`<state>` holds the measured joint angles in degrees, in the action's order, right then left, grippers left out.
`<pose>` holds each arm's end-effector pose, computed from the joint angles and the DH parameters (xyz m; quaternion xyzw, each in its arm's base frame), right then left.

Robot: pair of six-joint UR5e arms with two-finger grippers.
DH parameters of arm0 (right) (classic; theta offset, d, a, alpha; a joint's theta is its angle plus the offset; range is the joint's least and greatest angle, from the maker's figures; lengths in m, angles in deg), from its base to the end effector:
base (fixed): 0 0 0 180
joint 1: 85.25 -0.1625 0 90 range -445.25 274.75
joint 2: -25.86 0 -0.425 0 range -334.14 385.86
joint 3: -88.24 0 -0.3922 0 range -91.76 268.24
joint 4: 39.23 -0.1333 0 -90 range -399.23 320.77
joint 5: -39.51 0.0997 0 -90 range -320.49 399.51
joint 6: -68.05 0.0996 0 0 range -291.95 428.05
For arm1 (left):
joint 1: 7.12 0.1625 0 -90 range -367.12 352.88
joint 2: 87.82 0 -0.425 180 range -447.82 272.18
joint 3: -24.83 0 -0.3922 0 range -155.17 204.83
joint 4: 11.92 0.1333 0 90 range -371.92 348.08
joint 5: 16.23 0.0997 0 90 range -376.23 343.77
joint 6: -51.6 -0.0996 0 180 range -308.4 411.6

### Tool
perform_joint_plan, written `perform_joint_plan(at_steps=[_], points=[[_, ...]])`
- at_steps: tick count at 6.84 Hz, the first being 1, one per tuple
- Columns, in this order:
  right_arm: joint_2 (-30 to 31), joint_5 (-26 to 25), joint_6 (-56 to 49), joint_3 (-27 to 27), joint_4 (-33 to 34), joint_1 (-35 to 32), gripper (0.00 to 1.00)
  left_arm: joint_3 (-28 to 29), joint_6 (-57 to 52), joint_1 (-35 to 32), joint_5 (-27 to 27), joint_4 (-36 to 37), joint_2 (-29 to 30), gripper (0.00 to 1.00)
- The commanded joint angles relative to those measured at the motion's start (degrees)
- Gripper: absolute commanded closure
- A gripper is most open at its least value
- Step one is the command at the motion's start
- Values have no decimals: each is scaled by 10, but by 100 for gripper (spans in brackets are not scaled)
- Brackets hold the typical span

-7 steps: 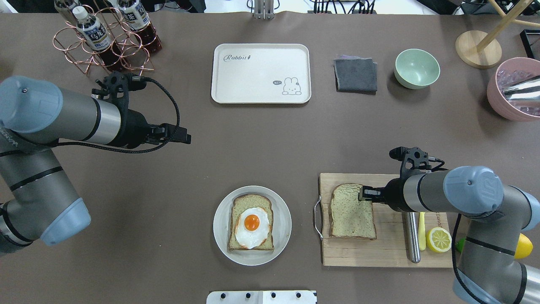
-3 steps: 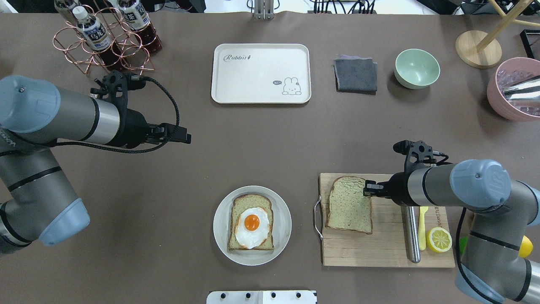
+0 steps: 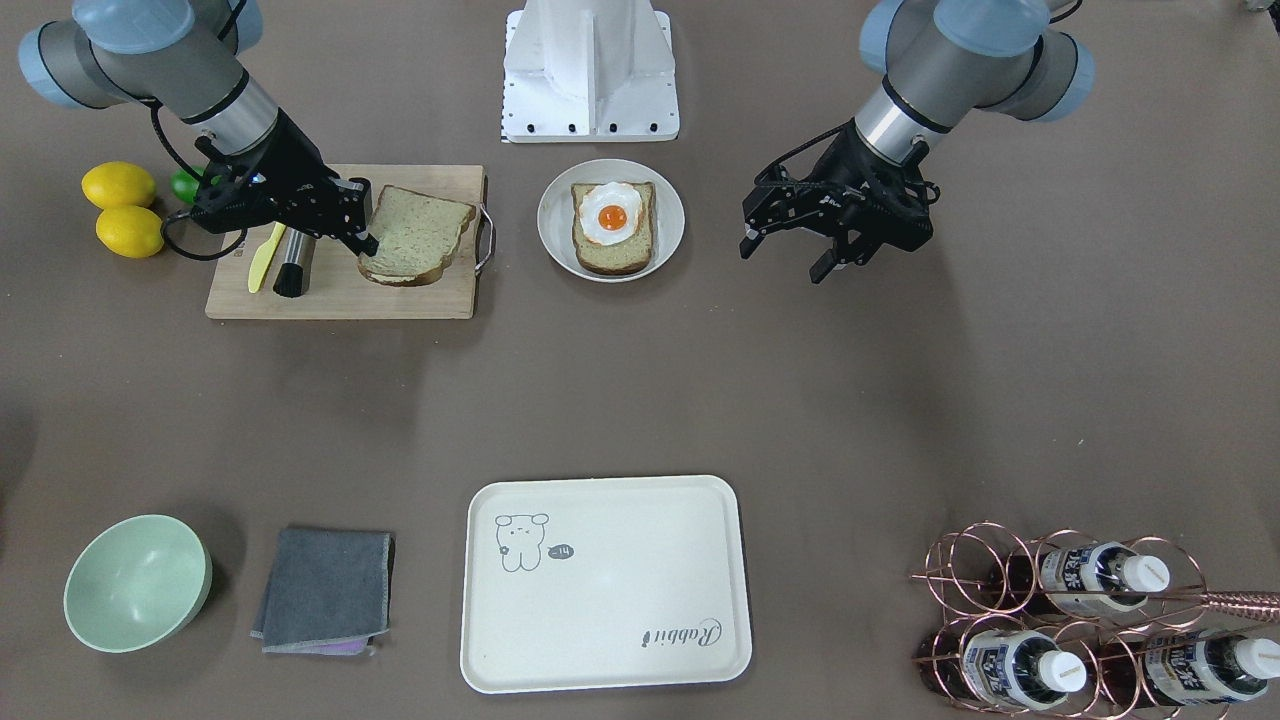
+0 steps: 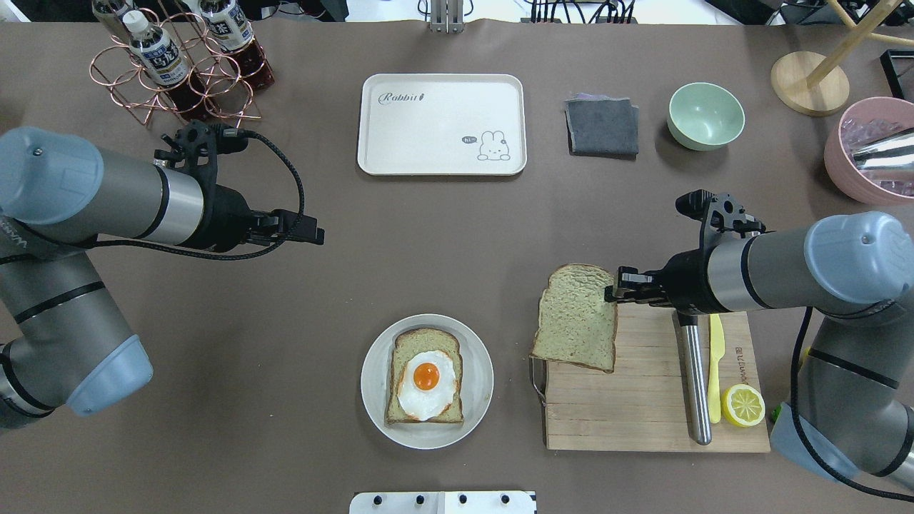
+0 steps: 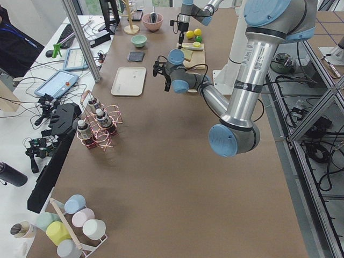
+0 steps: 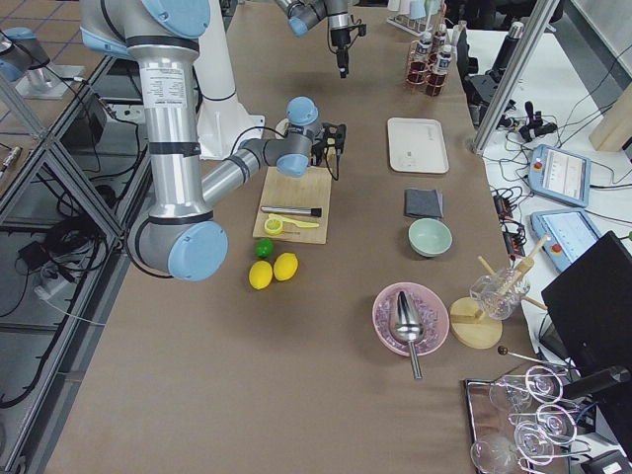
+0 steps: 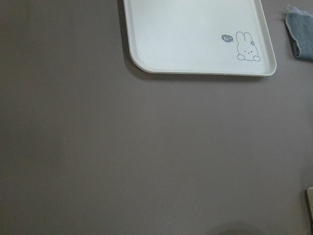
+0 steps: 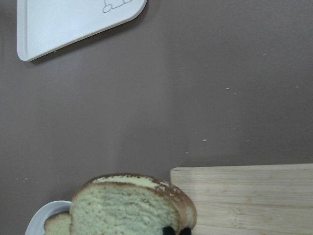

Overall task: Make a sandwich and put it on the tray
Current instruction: 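Carry the bread slice over the egg slice and lower it on top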

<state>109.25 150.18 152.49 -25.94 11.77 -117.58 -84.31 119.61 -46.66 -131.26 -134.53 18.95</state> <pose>-0.3765 -0.3545 0.3225 0.0435 -0.5801 0.0869 0.8087 0.3744 -0.4273 0.2797 0.1272 0.5638 -0.0025 0.8160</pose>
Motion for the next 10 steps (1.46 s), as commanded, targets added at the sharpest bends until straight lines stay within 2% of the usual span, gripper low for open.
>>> perform_joint_plan(at_steps=[1, 3, 7, 10], points=[[-66, -74, 42, 6, 33, 81, 100, 3, 2, 2, 0, -1, 1, 1], [-185, -92, 25, 30, 185, 126, 100, 6, 6, 1, 0, -1, 0, 1], [-223, -101, -81, 85, 190, 142, 100, 7, 10, 1, 4, -1, -2, 1], [-231, -114, -82, 98, 190, 142, 100, 8, 10, 1, 4, -1, -1, 1]])
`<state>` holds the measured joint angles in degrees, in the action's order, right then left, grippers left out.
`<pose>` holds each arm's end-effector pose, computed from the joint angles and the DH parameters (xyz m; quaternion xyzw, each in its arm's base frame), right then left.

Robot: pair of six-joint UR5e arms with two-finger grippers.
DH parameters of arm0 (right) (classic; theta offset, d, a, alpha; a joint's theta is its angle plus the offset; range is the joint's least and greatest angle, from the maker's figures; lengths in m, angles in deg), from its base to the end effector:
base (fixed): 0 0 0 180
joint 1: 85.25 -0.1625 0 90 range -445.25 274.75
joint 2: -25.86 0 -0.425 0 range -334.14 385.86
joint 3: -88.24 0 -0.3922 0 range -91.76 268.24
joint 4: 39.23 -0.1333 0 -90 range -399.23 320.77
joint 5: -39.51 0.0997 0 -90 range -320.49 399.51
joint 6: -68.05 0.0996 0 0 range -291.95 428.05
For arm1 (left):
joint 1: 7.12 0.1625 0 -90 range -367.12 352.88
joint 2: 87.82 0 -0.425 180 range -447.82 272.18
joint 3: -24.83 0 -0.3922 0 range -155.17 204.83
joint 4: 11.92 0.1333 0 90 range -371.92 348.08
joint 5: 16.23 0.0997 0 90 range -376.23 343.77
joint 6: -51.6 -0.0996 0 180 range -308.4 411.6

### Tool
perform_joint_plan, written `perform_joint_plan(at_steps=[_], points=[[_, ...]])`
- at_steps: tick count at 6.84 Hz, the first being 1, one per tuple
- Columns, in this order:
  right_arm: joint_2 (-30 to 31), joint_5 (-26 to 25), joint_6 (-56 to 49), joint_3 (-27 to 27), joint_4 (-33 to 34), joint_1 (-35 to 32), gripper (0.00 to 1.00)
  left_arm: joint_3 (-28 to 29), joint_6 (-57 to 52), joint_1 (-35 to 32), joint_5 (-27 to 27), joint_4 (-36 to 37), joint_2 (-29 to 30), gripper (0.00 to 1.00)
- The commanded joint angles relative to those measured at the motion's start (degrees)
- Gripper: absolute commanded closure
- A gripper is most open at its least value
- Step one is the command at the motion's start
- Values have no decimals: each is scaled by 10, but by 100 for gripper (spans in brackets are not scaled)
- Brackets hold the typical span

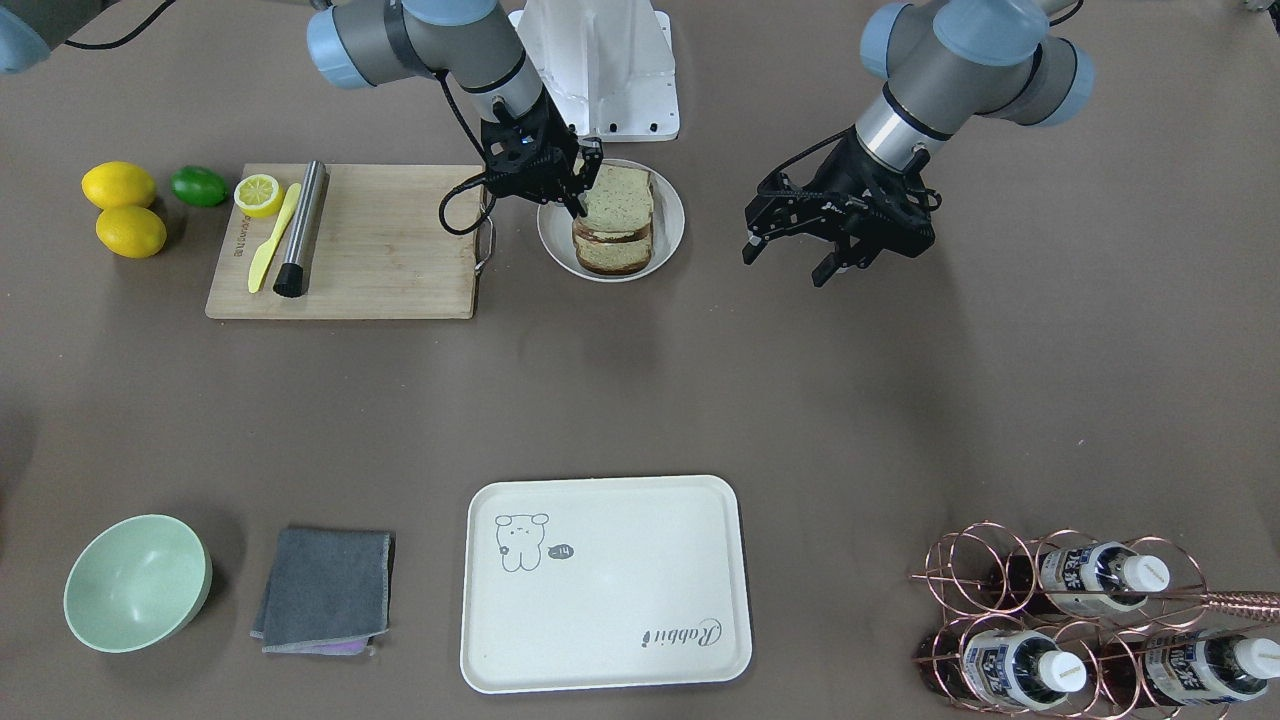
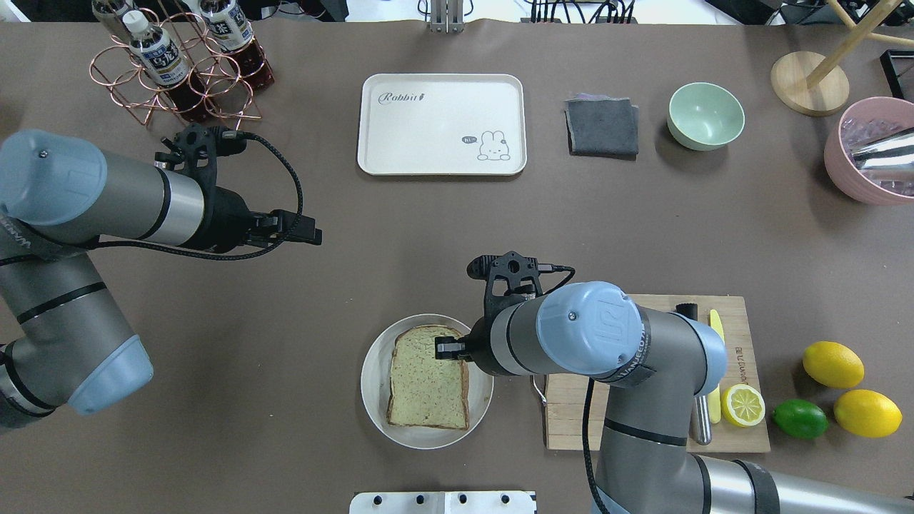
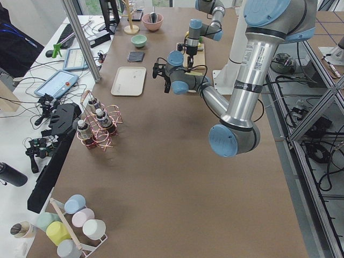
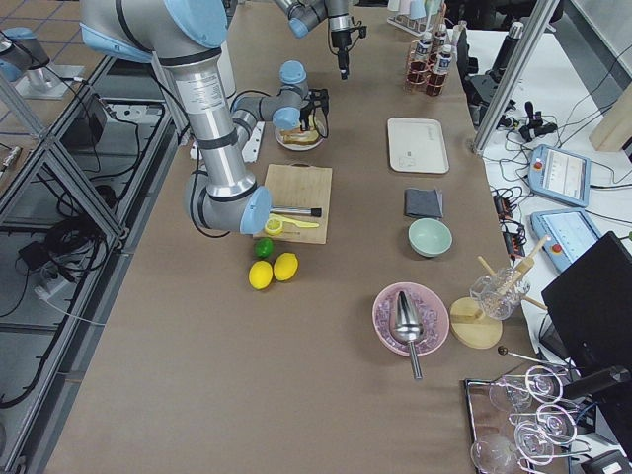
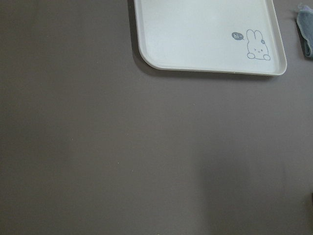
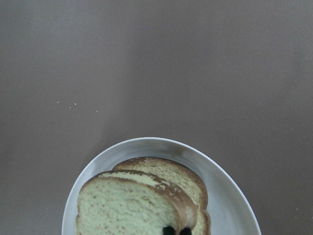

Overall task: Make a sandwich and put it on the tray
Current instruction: 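Carry the bread slice over the egg slice and lower it on top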

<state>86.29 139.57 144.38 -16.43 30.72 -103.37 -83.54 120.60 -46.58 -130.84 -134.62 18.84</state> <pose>-0.5554 -0.3037 0.2112 0.0738 -0.5301 -0.0139 0.8446 0.3775 -0.4297 0.2866 0.1212 0.5595 -0.0129 0.8198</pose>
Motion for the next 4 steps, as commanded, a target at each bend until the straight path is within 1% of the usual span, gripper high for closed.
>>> perform_joint_plan(at_steps=[1, 3, 4], points=[[-1, -10, -1, 11, -1, 0, 100, 0, 0, 0, 0, 0, 0, 1], [-8, -20, 3, 17, -3, 5, 100, 4, 0, 1, 0, 0, 1, 1], [-10, -27, 3, 17, -3, 6, 74, 4, 0, 1, 0, 0, 1, 1]])
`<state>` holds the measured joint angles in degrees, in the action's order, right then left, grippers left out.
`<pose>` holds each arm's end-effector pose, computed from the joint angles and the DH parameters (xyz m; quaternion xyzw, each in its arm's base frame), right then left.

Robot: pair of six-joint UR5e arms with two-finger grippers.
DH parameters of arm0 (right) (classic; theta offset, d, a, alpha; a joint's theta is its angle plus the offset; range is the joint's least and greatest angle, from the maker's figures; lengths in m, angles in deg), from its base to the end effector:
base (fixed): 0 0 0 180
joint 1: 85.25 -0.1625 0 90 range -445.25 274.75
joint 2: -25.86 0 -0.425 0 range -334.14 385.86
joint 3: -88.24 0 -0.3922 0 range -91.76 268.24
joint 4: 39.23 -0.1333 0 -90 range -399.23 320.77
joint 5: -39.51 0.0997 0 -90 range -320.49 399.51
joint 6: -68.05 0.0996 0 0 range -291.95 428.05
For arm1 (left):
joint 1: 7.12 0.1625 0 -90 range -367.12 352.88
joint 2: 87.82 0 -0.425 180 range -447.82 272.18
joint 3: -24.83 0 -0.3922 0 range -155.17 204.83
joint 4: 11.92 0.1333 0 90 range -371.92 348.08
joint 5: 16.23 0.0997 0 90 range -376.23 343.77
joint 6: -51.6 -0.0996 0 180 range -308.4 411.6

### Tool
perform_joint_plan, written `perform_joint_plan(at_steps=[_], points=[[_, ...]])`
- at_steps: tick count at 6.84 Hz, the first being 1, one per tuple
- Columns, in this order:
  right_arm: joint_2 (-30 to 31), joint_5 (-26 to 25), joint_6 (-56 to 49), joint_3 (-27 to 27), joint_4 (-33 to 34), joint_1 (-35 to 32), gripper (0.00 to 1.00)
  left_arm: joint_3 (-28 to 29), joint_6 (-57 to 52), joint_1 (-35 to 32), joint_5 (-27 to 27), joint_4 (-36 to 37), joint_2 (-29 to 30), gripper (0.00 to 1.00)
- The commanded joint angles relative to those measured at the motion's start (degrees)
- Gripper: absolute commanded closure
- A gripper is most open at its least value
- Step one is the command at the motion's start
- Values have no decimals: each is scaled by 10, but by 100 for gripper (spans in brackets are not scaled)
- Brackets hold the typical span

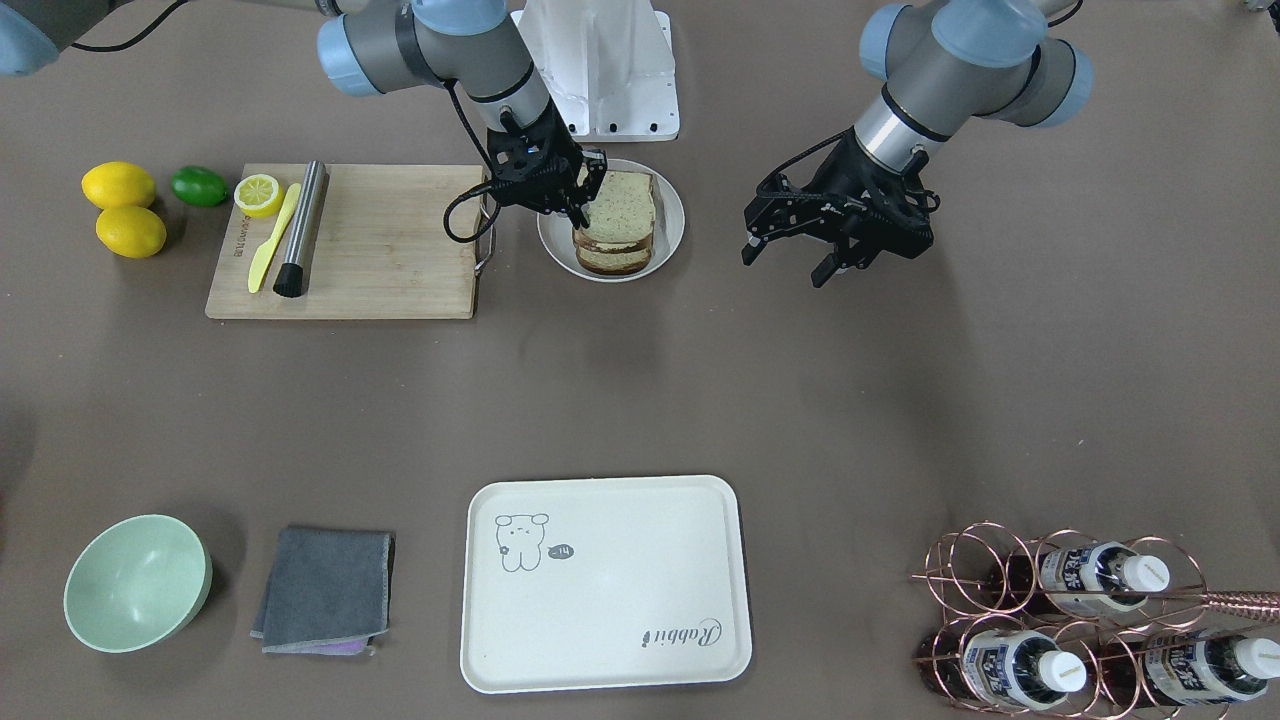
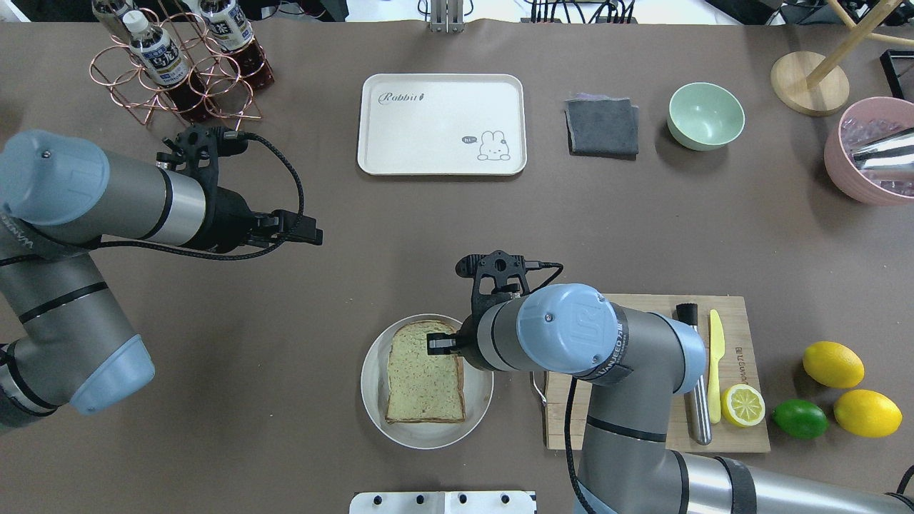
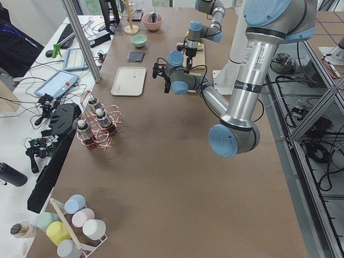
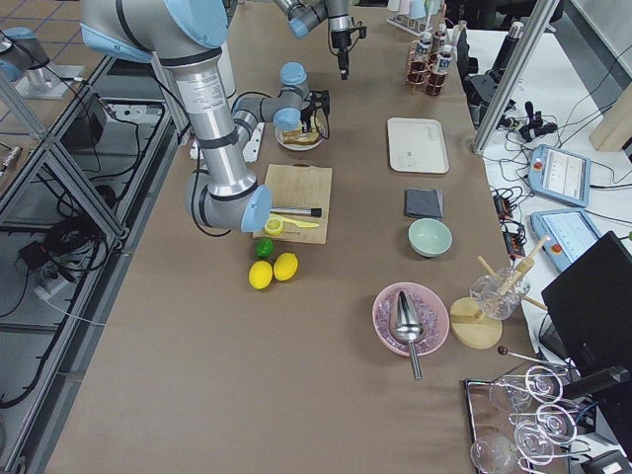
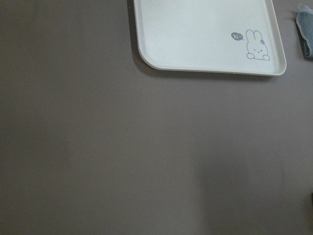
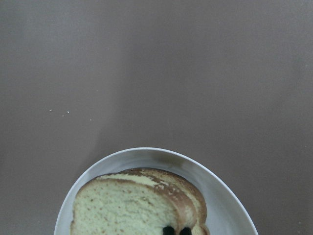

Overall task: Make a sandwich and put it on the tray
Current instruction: 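Release the bread and withdraw the right arm to rest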

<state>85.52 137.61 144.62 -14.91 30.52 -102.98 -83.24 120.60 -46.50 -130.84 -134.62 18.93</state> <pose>-0.5654 -0.3060 0.2136 0.0837 -0.5234 -0.0055 0.8479 0.3794 -0.4302 0.2880 0.1199 0.5584 -0.0128 0.8208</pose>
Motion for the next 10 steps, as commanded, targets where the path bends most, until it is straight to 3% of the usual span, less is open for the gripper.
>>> perform_joint_plan(at_steps=[1, 4, 6, 7, 9, 10], points=[[-2, -18, -3, 1, -1, 2, 1, 5, -1, 0, 0, 0, 1, 1], [2, 7, -20, -16, 4, -37, 0, 2, -1, 0, 0, 0, 2, 1], [48, 103, -23, -28, 8, -134, 0, 1, -1, 4, 2, 3, 0, 0], [68, 128, -68, -21, 14, -173, 0, 0, -1, 5, 2, 3, -2, 0], [77, 181, -222, -23, 134, -276, 0, -7, 0, 11, 3, 3, -5, 0], [113, 217, -324, -21, 147, -342, 0, -6, 0, 22, 2, 4, -4, 0]])
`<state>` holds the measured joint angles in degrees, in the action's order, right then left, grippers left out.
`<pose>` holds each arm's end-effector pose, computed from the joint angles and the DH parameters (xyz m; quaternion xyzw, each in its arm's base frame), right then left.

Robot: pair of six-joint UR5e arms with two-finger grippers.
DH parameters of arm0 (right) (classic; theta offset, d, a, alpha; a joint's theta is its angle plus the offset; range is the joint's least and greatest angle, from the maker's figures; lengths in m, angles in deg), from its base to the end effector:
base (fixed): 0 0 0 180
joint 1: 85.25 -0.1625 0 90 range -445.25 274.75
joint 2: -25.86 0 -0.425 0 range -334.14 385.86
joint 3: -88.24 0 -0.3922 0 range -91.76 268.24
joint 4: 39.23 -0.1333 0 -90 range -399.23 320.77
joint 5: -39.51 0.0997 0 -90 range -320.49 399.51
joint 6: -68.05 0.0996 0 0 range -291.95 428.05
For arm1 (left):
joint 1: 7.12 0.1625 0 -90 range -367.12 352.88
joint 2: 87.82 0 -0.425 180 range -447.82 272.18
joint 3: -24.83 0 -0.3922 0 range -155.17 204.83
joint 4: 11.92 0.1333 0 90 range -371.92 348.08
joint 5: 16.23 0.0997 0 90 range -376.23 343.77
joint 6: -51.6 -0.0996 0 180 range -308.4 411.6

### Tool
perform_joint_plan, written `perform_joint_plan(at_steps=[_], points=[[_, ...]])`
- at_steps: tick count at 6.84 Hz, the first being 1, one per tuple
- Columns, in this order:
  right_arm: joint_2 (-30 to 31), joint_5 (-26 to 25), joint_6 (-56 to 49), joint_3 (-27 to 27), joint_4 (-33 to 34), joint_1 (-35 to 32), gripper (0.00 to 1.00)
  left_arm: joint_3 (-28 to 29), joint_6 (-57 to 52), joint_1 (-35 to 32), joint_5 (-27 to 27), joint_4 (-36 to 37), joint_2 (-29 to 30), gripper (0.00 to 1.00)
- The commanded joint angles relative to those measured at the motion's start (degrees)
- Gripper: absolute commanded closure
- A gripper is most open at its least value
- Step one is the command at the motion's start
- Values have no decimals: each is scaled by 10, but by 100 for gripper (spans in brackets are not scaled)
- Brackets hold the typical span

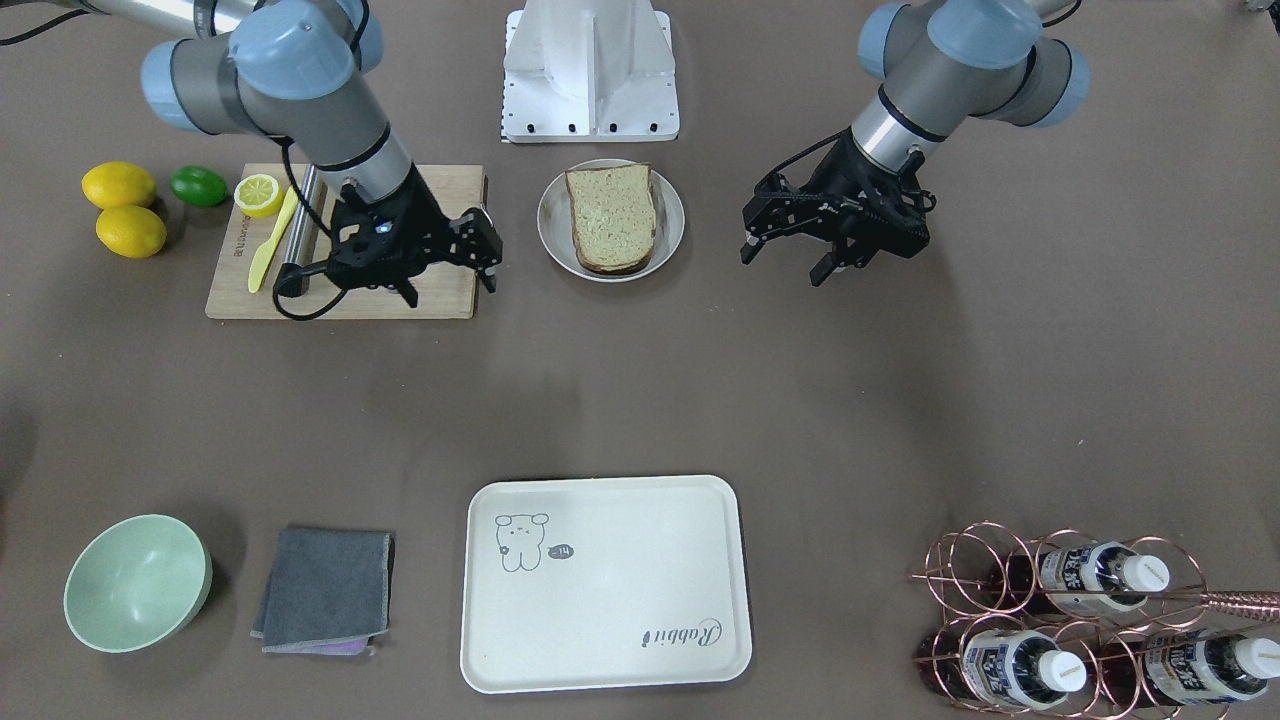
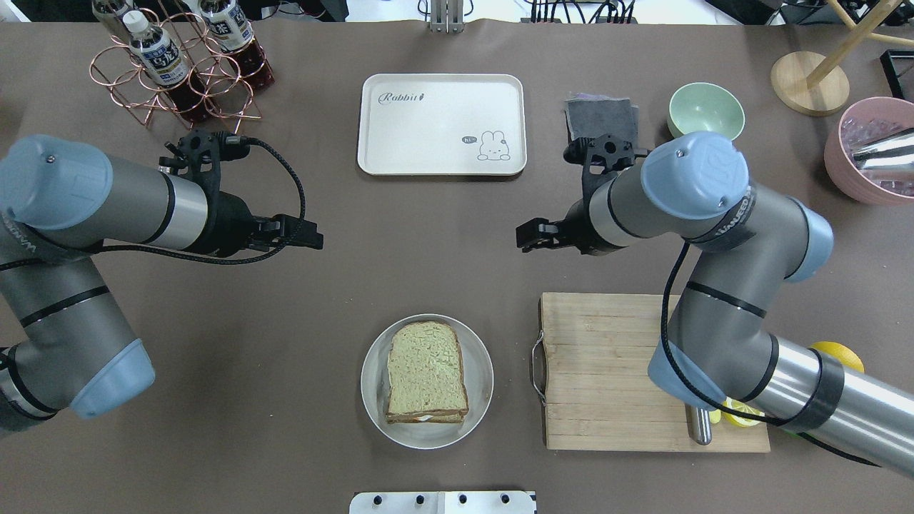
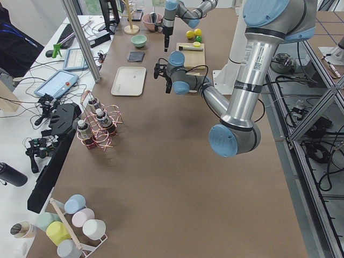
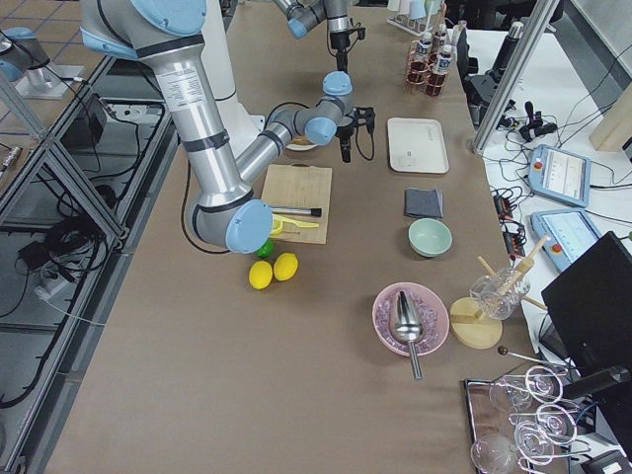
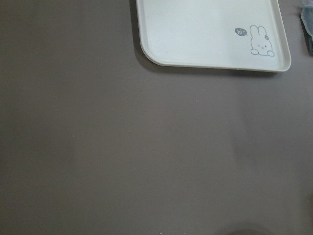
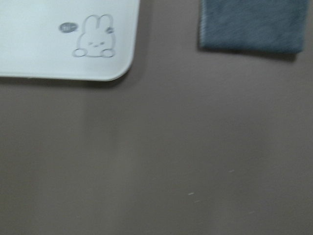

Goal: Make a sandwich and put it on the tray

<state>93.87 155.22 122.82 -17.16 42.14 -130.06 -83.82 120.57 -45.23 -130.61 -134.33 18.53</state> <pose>-0.3654 -0.4900 0.3090 0.0882 -0.4235 -0.0117 0.9015 0.3861 -0.4200 0.2882 0.1149 0.5584 -0.0049 0.8215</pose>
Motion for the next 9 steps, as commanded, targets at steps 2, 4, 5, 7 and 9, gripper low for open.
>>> perform_joint_plan(at_steps=[2, 4, 5, 7, 9], points=[[134, 131, -309, 3, 28, -204, 0, 2, 23, 52, 27, 1, 2, 1], [236, 136, -467, 4, 28, -304, 0, 5, 47, 121, 91, 1, 2, 1], [275, 137, -536, 4, 28, -346, 0, 6, 58, 164, 118, 2, 0, 1], [295, 168, -631, 54, 21, -414, 0, 19, 58, 204, 163, 1, 2, 1], [293, 174, -638, 56, 21, -428, 0, 22, 54, 215, 159, 0, 3, 35]])
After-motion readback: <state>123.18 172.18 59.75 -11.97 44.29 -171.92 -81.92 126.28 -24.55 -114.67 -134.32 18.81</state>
